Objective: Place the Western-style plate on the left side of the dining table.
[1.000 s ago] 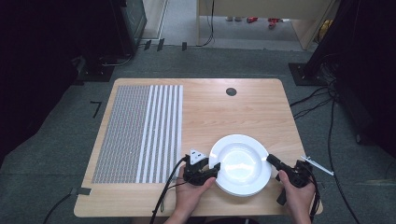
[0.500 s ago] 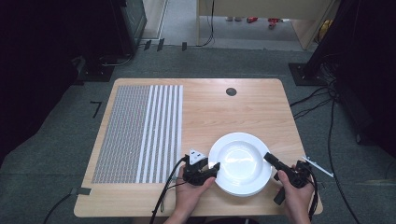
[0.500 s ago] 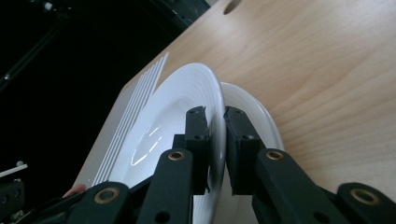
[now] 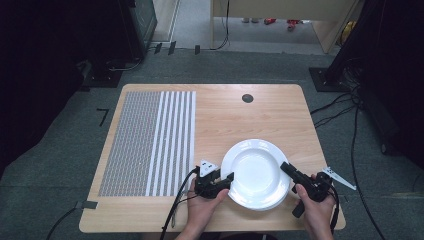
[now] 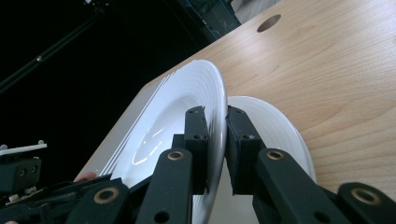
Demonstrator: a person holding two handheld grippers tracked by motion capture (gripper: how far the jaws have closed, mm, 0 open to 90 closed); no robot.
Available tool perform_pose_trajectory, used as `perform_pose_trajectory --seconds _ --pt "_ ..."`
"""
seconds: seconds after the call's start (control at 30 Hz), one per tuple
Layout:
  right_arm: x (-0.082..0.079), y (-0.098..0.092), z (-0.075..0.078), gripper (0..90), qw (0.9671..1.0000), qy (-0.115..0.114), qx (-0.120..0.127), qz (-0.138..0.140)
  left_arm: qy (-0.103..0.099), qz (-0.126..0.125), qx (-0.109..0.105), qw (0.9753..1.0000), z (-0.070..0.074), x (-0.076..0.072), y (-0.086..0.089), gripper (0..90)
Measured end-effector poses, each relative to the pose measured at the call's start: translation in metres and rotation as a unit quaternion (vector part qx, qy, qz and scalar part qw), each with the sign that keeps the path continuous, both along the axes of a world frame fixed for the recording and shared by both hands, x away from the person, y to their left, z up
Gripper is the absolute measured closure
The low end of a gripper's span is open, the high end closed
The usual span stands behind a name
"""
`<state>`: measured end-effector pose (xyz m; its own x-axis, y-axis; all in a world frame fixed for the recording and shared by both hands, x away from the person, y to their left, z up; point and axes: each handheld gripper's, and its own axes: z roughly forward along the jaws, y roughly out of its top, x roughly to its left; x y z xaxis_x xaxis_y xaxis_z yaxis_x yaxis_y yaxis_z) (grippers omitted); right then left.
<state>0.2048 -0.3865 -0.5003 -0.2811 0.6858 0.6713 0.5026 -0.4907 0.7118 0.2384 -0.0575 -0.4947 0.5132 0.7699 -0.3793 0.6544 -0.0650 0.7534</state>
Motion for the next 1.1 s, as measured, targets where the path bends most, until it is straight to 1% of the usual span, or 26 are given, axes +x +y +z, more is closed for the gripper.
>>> perform_pose_trajectory --seconds 0.13,0.23,0.27,0.37,0.53,0.67,0.83,1.1 --pt "0.001 0.0 -0.001 81.3 1.0 -0.001 0.002 0.002 0.0 0.003 -0.019 0.9998 0.0 0.0 0.003 56.0" --pt "0.001 0.0 -0.002 81.2 1.0 0.002 0.005 0.002 -0.002 0.004 -0.025 0.9997 0.0 -0.001 0.005 57.6" --pt "0.001 0.0 -0.003 81.0 1.0 0.006 0.005 0.001 0.003 0.001 -0.038 0.9993 0.0 0.0 0.007 58.3" --pt "0.001 0.0 -0.004 81.0 0.9999 0.008 0.01 -0.001 0.008 0.003 -0.048 0.9988 0.0 0.001 0.009 60.6" --pt "0.002 0.001 -0.006 81.1 0.9997 0.015 0.019 -0.004 0.008 0.004 -0.055 0.9984 0.001 0.001 0.011 62.6" --pt "0.002 0.001 -0.006 81.1 0.9995 0.017 0.025 -0.007 0.005 0.004 -0.056 0.9984 0.001 0.001 0.012 64.3" --pt "0.001 0.003 -0.005 81.4 0.9994 0.011 0.031 -0.013 0.005 0.002 -0.064 0.9979 0.003 0.001 0.013 65.9" --pt "-0.001 0.004 -0.002 81.8 0.999 0.006 0.038 -0.022 0.006 0.0 -0.07 0.9975 0.003 0.001 0.014 66.4"
